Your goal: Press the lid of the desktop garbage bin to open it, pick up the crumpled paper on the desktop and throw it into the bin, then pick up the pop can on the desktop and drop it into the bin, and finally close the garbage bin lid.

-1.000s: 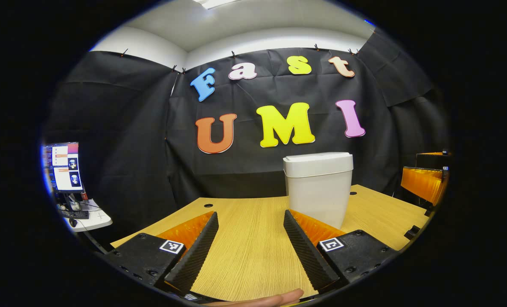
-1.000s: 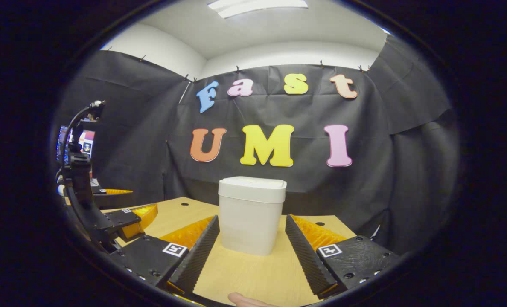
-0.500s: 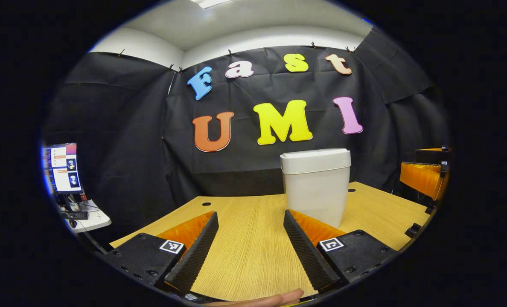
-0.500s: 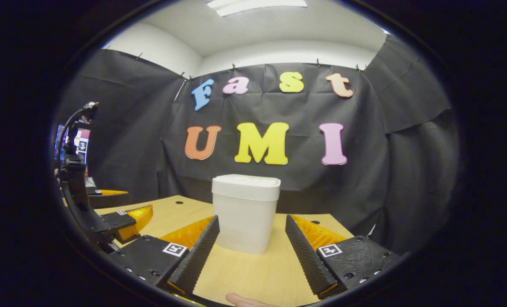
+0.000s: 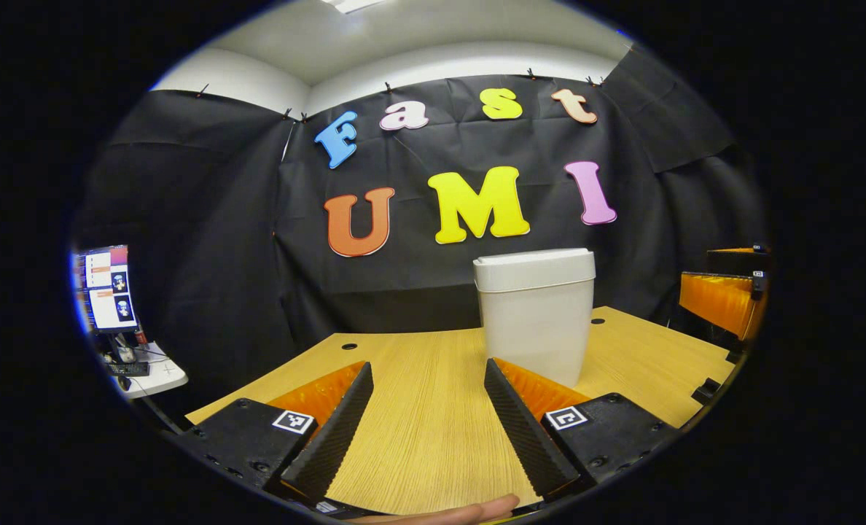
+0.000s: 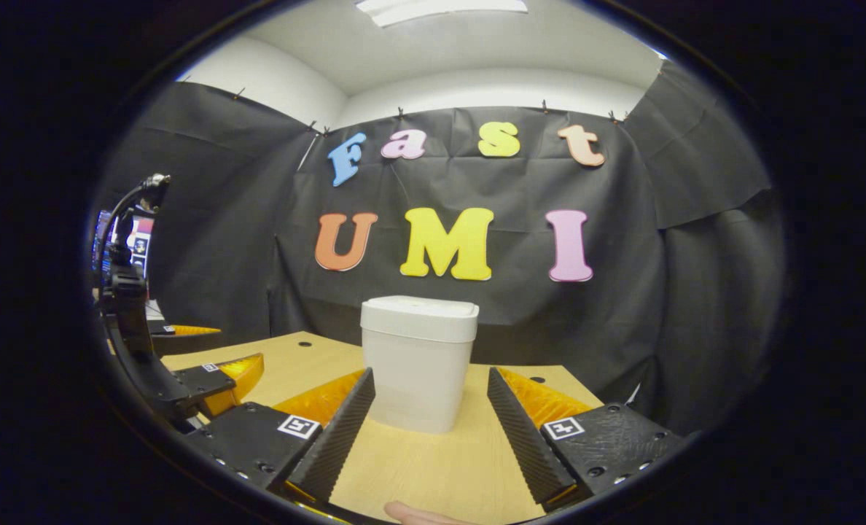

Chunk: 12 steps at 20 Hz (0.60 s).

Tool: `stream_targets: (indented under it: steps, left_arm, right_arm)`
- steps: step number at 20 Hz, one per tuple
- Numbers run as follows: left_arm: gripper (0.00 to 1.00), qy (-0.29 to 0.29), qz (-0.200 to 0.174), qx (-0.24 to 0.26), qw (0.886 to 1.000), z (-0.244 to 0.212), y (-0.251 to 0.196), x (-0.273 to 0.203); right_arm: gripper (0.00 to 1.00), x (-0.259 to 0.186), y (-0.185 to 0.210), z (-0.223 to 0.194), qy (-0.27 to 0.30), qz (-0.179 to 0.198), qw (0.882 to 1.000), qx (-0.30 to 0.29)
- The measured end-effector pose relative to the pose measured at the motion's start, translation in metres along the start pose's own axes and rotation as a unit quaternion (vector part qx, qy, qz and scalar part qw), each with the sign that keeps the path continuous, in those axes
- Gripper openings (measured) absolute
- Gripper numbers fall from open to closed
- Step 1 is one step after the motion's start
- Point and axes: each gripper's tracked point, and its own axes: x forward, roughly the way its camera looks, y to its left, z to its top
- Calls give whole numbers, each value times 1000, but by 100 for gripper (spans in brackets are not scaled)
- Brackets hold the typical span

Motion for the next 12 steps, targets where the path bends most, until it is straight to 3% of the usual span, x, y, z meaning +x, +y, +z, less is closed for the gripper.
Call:
stream_targets:
  steps: [12]
  left_arm:
    - [99,5,-4,1,1000,-3,-4,1]
  right_arm:
    - [95,0,-4,-2,2,-5,1000,0]
